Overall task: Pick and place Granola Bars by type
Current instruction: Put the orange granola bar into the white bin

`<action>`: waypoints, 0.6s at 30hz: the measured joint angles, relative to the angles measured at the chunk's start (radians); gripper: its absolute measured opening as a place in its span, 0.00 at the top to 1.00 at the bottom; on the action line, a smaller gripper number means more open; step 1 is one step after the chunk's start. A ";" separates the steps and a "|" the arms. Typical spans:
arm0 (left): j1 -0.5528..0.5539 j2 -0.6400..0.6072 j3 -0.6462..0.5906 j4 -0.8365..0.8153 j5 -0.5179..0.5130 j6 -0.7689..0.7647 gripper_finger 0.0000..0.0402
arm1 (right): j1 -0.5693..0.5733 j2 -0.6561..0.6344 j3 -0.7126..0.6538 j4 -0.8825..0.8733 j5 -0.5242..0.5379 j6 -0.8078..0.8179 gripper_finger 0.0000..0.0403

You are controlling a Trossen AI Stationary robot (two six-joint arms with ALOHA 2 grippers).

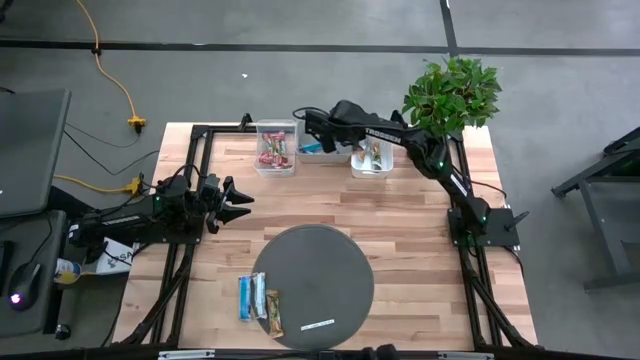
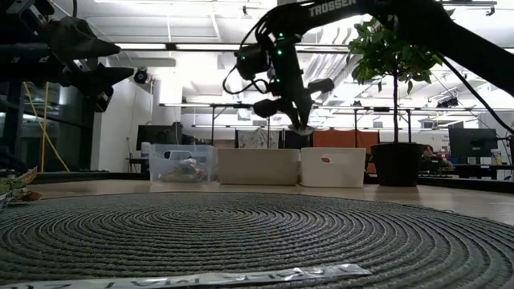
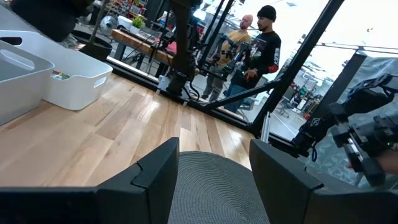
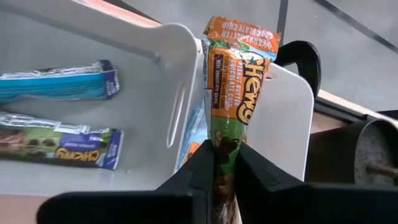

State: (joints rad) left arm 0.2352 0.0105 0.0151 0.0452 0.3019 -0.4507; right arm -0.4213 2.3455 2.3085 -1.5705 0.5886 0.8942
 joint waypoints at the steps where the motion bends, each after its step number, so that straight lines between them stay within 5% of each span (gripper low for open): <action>1: 0.000 0.000 0.000 0.000 0.000 0.000 0.52 | -0.007 0.000 0.000 0.000 -0.004 -0.011 0.91; 8: 0.000 0.000 0.000 0.000 0.000 0.000 0.52 | -0.042 0.013 -0.009 0.002 -0.056 -0.048 0.86; 18: 0.000 0.000 0.000 0.000 0.000 0.000 0.52 | -0.071 0.013 -0.207 -0.001 -0.154 0.006 0.86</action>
State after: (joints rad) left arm 0.2352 0.0105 0.0148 0.0452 0.3023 -0.4507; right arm -0.4919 2.3581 2.1012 -1.5720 0.4349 0.9000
